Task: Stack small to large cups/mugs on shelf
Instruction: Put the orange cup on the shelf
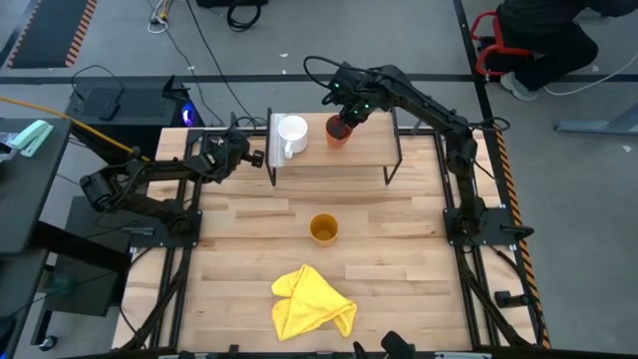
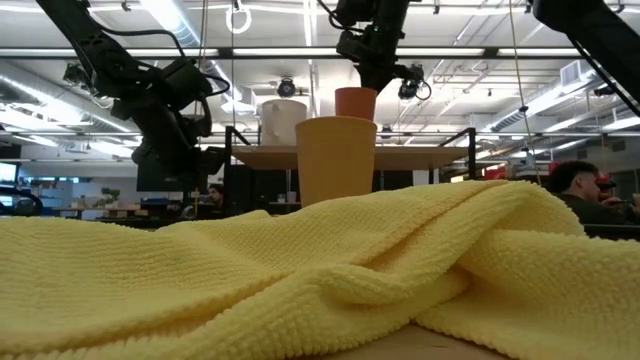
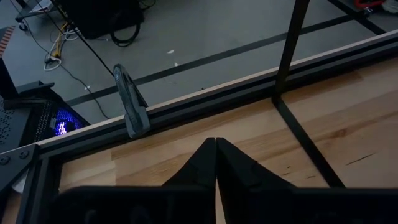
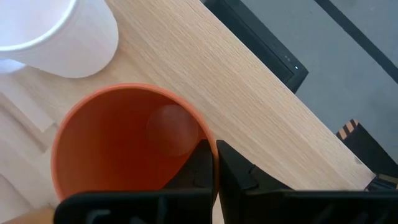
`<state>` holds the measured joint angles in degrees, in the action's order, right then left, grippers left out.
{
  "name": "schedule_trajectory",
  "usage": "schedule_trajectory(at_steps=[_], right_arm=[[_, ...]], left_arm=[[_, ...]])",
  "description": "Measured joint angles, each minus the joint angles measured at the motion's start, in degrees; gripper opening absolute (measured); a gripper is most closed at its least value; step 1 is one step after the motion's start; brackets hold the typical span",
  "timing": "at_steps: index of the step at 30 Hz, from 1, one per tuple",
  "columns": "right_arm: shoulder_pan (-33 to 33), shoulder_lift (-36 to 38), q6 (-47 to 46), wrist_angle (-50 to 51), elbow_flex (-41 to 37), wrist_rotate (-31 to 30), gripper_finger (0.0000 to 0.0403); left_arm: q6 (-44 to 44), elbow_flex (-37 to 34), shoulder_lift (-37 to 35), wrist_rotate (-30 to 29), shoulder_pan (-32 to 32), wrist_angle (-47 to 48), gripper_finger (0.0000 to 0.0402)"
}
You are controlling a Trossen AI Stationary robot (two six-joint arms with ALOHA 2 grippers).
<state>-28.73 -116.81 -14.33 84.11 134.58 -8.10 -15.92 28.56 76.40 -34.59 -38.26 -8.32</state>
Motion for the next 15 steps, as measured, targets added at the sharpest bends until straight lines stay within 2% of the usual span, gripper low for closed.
schedule_trajectory(at_steps=[15], right_arm=[[0.0, 0.0, 1.9, 0.1, 0.0, 0.7, 0.0007]], left_arm=[[0.0, 0.0, 0.0, 0.0, 0.0, 0.0, 0.0021]])
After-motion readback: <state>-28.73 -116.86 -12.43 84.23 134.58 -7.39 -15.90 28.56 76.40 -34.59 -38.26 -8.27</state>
